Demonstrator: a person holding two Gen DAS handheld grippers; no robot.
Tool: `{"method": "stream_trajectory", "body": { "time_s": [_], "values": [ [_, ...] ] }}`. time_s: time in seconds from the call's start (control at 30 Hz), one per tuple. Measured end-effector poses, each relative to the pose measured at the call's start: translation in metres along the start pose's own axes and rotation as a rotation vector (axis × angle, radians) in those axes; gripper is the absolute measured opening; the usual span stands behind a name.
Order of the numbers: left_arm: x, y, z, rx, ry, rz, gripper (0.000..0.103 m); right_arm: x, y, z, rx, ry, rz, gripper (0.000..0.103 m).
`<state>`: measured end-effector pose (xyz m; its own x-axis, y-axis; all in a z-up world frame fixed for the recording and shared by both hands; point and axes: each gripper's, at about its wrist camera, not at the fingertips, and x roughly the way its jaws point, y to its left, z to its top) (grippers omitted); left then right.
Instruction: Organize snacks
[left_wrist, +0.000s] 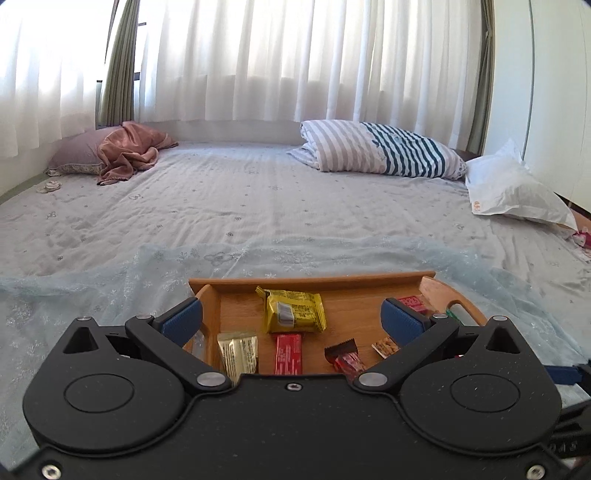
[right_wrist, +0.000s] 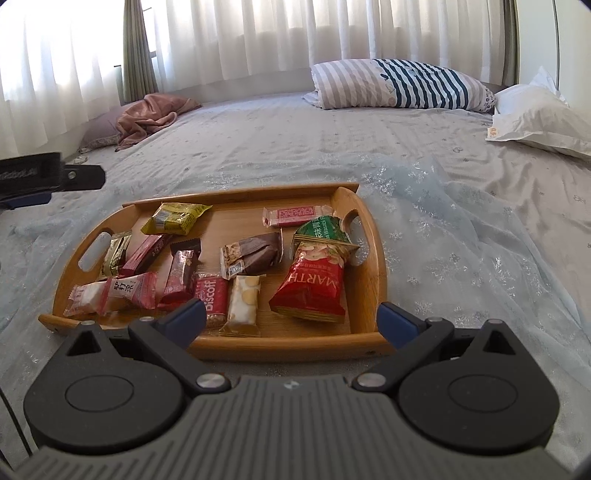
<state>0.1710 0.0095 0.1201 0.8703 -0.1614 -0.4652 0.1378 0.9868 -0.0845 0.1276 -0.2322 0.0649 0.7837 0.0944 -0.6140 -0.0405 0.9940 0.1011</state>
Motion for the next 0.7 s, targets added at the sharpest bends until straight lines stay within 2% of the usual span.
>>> {"method": "stream_trajectory", "body": {
  "time_s": [0.13,0.2,0.27,0.37,0.53,0.7],
  "values": [
    [-0.014,0.009,-0.039,-0.042,0.087,-0.004,0.103,0.005,-0.003,-0.01,0.004,0.021,-0.008,0.103],
    [-0.014,0.008,-0.06,-0.011,0.132,0.021,0.103,0.013,-0.003,-0.017,0.006,0.048,-0.016,0.103],
    [-0.013,0.006,-0.076,-0.003,0.131,0.049,0.103,0.023,-0.004,-0.025,0.011,0.085,-0.011,0.103],
    [-0.003,0.006,-0.089,-0.023,0.18,0.027,0.103,0.033,-0.006,-0.037,0.041,0.123,-0.031,0.103],
    [0.007,-0.007,-0.097,0.039,0.157,0.107,0.103,0.036,0.001,-0.044,0.016,0.101,-0.063,0.103],
    [0.005,-0.016,-0.104,0.034,0.139,0.15,0.103,0.043,0.01,-0.042,-0.02,0.1,-0.076,0.103]
  ]
}}
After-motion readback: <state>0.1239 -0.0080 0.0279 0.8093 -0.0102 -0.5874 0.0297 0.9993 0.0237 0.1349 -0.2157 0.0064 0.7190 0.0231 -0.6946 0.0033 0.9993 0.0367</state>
